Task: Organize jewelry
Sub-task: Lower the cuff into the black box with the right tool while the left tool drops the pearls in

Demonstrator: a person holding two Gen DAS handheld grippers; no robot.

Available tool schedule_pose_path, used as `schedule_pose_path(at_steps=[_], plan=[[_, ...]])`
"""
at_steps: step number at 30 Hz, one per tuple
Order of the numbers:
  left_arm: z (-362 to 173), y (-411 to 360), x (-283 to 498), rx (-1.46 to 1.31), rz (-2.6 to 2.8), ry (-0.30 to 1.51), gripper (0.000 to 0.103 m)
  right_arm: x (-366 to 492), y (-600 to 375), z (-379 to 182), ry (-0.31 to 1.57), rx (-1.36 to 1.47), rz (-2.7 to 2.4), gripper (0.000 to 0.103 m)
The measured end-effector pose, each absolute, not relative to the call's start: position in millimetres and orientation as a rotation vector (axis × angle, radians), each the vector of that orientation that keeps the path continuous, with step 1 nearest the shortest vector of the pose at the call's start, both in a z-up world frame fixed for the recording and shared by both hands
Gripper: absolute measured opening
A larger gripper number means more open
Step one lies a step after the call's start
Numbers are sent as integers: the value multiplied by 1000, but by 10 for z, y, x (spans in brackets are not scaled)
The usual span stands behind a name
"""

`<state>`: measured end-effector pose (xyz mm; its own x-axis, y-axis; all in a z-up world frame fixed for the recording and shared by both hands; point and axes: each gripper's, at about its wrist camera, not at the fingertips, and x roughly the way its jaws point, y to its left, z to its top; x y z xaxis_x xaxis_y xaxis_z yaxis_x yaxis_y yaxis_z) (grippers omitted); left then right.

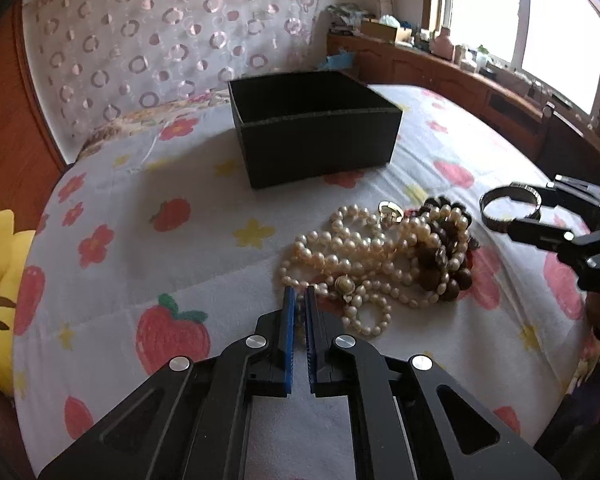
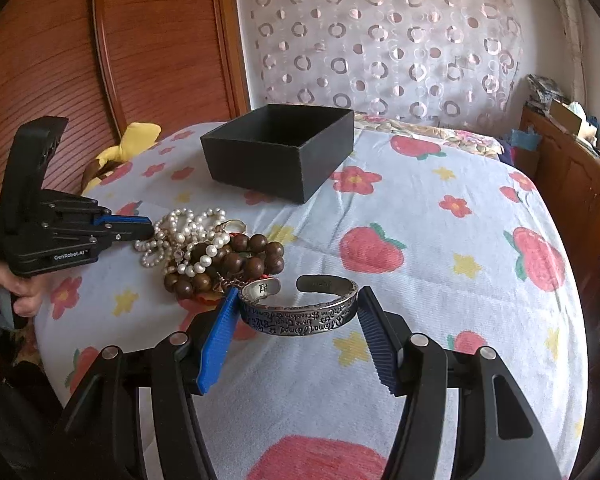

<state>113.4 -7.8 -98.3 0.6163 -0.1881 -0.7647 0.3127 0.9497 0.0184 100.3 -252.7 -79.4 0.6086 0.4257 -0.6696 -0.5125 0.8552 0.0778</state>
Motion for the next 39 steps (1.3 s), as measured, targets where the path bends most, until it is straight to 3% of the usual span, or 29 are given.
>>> schedule_pose_path(at_steps=[19, 39], plan=[[592, -153, 863, 129, -323, 502, 4, 993, -2548, -796, 742, -120, 538, 63], [1546, -348, 971, 149, -313, 329, 4, 999, -2564, -797, 747, -119, 542, 63]])
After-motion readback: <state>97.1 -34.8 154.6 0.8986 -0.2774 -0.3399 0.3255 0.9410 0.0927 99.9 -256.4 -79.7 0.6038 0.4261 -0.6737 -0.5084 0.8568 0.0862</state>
